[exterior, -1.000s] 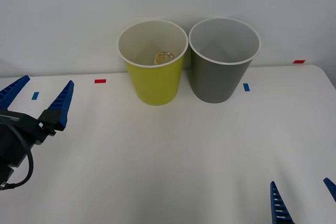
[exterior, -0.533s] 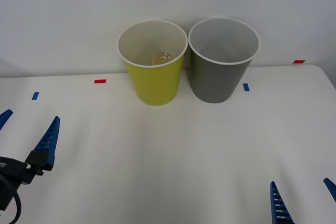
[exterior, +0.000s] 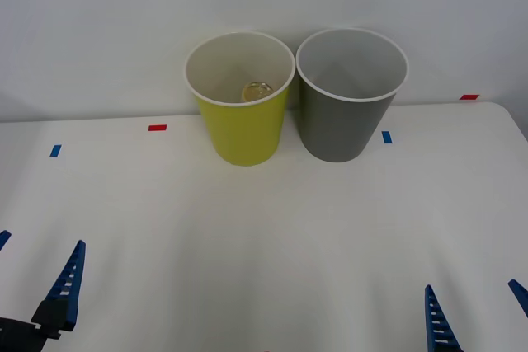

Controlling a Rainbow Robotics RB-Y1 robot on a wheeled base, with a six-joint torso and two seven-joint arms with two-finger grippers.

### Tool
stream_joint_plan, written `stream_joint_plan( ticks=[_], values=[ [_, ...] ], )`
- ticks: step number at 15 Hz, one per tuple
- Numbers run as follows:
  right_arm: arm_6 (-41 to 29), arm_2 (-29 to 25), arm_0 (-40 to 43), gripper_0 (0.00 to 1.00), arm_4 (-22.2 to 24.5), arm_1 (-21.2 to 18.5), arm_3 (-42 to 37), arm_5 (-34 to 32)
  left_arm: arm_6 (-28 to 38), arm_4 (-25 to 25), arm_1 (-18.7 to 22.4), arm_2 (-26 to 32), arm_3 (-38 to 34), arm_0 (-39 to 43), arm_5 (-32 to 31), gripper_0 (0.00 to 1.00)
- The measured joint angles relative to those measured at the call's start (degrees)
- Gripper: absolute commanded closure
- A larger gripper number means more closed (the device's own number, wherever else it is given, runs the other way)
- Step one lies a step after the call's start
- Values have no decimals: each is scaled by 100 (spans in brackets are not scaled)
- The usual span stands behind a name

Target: Put cans in the gray bin and PET bottles in the light green bin.

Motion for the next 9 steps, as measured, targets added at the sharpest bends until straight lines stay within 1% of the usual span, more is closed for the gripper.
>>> stream_joint_plan(
  ticks=[2, 4, 5, 9],
  values=[
    [0, 0, 0, 0, 0, 0, 0, 0, 47, -89, -227, 124, 25, 213, -27, 0],
    [0, 0, 0, 0, 0, 0, 0, 0, 82, -464, -567, 289, 78, 409, -115, 0],
    [-1, 0, 0, 0, 0, 0, 0, 0, 115, -582, -659, 323, 86, 519, -167, 0],
    [-1, 0, 0, 0, 0, 0, 0, 0, 281, -755, -728, 269, 123, 1063, -425, 0]
  ],
)
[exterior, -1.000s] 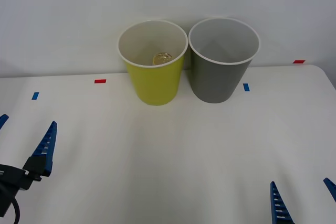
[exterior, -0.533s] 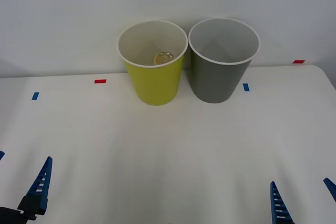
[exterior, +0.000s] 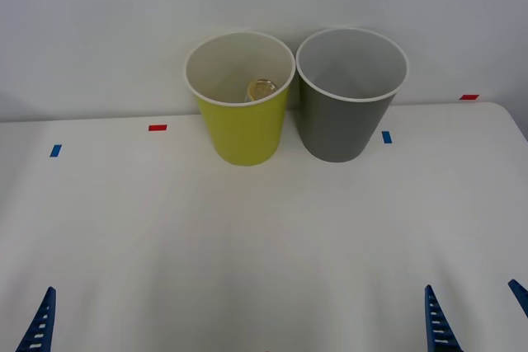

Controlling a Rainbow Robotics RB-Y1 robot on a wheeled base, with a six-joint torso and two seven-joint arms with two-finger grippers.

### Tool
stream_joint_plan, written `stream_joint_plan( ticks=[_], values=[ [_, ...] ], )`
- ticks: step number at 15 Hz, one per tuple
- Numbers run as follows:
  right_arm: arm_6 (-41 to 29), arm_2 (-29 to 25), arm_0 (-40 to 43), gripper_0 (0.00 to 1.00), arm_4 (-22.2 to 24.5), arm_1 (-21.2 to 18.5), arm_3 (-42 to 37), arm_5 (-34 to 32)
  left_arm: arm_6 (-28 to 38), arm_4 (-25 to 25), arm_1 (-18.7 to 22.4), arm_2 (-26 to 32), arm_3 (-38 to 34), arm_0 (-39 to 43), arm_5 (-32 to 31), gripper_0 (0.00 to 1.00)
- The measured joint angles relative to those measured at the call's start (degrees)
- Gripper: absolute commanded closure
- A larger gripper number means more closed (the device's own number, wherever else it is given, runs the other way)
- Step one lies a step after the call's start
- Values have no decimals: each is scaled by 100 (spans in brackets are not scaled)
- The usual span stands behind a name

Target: Put cans in the gray bin and PET bottles in the light green bin.

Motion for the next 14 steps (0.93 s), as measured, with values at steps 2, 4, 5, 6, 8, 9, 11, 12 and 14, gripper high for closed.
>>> stream_joint_plan(
  ticks=[2, 4, 5, 6, 8, 9, 11, 12, 14],
  values=[
    [0, 0, 0, 0, 0, 0, 0, 0, 40, -78, -1, -89, 211, 65, -311, 0],
    [0, 0, 0, 0, 0, 0, 0, 0, 53, -150, -2, -201, 392, 96, -531, 0],
    [0, 0, 0, 0, 0, 0, 0, 0, 56, -177, -2, -228, 425, 123, -575, 0],
    [1, 0, 0, 0, 0, 0, 0, 0, 57, -226, -2, -264, 480, 140, -642, 0],
    [1, 0, 0, 0, 0, 0, 0, 0, 49, -321, -2, -292, 548, 144, -686, 0],
    [0, 0, 0, 0, 0, 0, 0, 0, 48, -331, -2, -295, 554, 145, -690, 0],
    [0, 0, 0, 0, 0, 0, 0, 0, 48, -335, -2, -297, 557, 145, -692, 0],
    [1, 0, 0, 0, 0, 0, 0, 0, 47, -335, -2, -297, 557, 145, -692, 0],
    [1, 0, 0, 0, 0, 0, 0, 0, 47, -336, -2, -297, 558, 145, -692, 0]
  ],
)
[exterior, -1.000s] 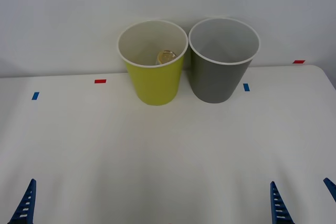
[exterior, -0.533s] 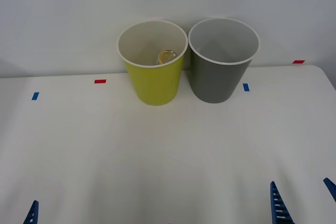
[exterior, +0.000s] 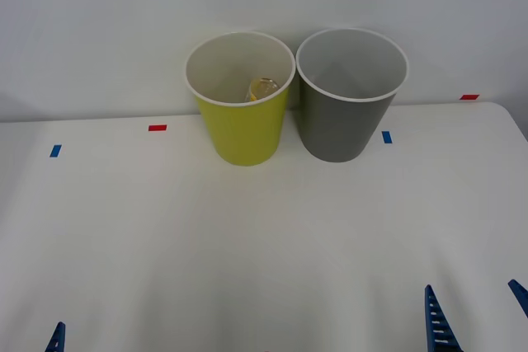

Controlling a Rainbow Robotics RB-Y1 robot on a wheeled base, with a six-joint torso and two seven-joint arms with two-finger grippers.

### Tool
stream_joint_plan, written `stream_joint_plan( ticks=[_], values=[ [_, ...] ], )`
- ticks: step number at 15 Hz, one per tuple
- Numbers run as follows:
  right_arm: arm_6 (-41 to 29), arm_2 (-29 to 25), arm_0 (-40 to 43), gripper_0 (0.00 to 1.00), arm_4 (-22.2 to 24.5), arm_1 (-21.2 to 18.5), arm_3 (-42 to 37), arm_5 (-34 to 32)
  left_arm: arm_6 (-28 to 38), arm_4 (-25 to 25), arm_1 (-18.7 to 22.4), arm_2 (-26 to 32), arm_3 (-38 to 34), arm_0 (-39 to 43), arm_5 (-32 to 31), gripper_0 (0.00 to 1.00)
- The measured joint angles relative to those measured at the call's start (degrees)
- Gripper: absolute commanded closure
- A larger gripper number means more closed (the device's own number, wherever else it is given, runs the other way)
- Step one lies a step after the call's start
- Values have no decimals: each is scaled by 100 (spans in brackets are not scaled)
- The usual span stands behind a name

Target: Put cans in the gray bin and PET bottles in the light green bin.

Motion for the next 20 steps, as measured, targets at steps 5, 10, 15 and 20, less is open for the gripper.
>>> stream_joint_plan(
  ticks=[5, 10, 15, 20],
  values=[
    [-1, 0, 0, 0, 0, 0, 0, 0, 0, 0, 0, 0, 0, 0, 0, 0],
    [0, 0, 0, 0, 0, 0, 0, 0, 0, 0, 0, 0, 0, 0, 0, 0],
    [-1, 0, 0, 0, 0, 0, 0, 0, 0, 0, 0, 0, 0, 0, 0, 0],
    [0, 0, 0, 0, 0, 0, 0, 0, 0, 0, 0, 0, 0, 0, 0, 0]
  ],
)
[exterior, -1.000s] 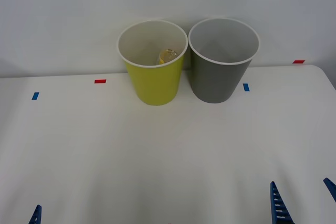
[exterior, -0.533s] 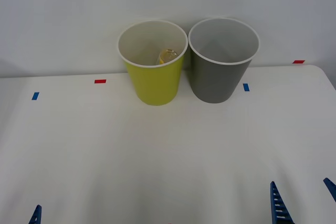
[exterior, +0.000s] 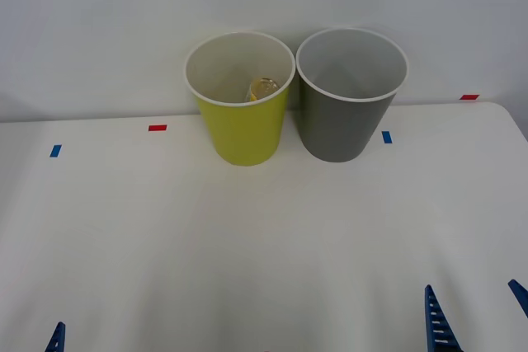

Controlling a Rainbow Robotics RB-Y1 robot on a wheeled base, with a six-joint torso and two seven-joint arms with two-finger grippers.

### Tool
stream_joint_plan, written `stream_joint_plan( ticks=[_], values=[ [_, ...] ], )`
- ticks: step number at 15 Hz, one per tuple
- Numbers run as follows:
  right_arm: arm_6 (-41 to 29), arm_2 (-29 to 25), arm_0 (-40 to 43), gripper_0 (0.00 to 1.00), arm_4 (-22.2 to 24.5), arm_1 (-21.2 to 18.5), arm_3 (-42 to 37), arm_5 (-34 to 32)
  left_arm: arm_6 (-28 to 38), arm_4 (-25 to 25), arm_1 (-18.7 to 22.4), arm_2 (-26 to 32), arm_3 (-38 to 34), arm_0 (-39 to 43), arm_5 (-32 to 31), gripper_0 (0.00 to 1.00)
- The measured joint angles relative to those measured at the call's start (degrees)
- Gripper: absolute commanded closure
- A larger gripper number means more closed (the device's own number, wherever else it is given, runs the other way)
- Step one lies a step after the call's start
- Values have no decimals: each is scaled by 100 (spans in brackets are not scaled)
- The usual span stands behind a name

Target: Put cans in the gray bin and PET bottles in the light green bin.

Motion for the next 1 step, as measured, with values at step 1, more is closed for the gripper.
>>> stream_joint_plan(
  ticks=[1],
  values=[
    [-1, 0, 0, 0, 0, 0, 0, 0, 0, 0, 0, 0, 0, 0, 0, 0]
  ],
)
